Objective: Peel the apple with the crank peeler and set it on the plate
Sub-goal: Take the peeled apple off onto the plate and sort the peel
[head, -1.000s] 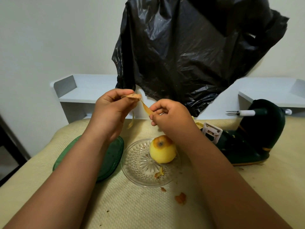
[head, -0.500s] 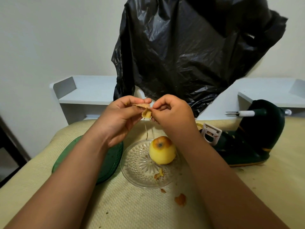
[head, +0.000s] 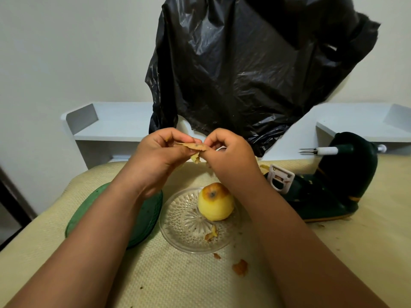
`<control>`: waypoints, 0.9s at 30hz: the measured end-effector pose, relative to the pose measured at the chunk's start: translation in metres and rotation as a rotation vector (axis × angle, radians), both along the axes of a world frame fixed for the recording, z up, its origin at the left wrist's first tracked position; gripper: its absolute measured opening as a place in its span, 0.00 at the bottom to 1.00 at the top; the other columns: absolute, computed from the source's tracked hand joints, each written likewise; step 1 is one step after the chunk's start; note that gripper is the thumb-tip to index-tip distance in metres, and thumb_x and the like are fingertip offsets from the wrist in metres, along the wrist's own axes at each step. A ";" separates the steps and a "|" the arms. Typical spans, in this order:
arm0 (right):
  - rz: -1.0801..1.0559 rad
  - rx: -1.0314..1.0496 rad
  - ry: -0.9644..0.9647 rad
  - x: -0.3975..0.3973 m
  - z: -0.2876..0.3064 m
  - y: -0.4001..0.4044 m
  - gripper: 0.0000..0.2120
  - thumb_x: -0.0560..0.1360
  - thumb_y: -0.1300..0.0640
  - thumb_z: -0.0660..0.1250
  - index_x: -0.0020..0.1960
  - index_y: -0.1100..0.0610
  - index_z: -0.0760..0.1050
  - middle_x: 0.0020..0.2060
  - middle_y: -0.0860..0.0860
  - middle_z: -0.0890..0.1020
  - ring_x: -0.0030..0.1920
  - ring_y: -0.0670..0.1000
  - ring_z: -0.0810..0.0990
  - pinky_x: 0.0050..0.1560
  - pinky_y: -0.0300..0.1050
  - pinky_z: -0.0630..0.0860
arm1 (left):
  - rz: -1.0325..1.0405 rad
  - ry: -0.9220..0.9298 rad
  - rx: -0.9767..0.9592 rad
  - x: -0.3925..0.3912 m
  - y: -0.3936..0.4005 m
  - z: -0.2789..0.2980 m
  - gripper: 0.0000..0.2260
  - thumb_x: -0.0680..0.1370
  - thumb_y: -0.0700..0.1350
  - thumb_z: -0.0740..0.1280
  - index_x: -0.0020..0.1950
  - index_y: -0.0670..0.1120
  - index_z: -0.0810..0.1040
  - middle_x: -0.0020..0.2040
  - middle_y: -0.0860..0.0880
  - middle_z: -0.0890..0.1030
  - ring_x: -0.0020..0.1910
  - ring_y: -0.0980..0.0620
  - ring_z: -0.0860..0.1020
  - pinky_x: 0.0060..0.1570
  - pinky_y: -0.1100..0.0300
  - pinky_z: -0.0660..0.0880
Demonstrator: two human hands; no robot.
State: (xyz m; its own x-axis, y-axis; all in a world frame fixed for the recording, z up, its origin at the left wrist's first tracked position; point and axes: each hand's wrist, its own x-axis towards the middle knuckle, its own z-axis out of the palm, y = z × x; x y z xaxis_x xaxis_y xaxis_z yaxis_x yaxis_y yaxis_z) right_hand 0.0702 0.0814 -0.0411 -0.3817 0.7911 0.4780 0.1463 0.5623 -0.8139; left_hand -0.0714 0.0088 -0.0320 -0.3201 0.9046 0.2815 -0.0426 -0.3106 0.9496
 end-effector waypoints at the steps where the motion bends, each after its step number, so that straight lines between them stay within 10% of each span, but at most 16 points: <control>1: 0.022 0.006 -0.003 0.000 0.001 -0.001 0.06 0.74 0.54 0.72 0.39 0.52 0.77 0.32 0.46 0.79 0.35 0.46 0.78 0.33 0.39 0.75 | 0.038 -0.018 0.007 0.000 0.000 0.001 0.07 0.65 0.38 0.74 0.41 0.44 0.83 0.42 0.46 0.88 0.39 0.52 0.85 0.35 0.65 0.78; 9: -0.009 0.079 -0.066 0.002 -0.003 0.004 0.08 0.75 0.63 0.65 0.49 0.54 0.80 0.28 0.41 0.73 0.25 0.38 0.72 0.28 0.29 0.65 | 0.241 -0.380 0.253 -0.013 0.002 0.010 0.11 0.78 0.28 0.64 0.44 0.43 0.77 0.40 0.46 0.87 0.41 0.52 0.86 0.42 0.65 0.81; 19: 0.104 0.022 0.136 -0.001 0.001 -0.001 0.09 0.73 0.65 0.71 0.43 0.51 0.82 0.32 0.54 0.83 0.34 0.58 0.79 0.37 0.46 0.80 | -0.109 -0.120 -0.003 -0.007 0.003 -0.002 0.08 0.67 0.33 0.71 0.44 0.40 0.78 0.49 0.46 0.88 0.45 0.52 0.86 0.46 0.64 0.82; 23: 0.091 0.001 0.155 0.000 0.001 -0.002 0.08 0.72 0.61 0.73 0.39 0.50 0.79 0.32 0.56 0.81 0.30 0.45 0.75 0.31 0.37 0.74 | -0.145 -0.028 -0.021 -0.005 0.003 -0.005 0.08 0.66 0.34 0.72 0.43 0.41 0.79 0.44 0.48 0.87 0.44 0.53 0.85 0.48 0.63 0.82; 27: 0.110 -0.015 0.142 0.001 0.002 0.000 0.03 0.75 0.59 0.70 0.43 0.52 0.81 0.35 0.58 0.82 0.38 0.61 0.81 0.39 0.57 0.81 | -0.069 -0.087 0.112 -0.003 0.004 -0.003 0.07 0.67 0.34 0.71 0.43 0.42 0.79 0.42 0.47 0.87 0.44 0.52 0.86 0.47 0.64 0.82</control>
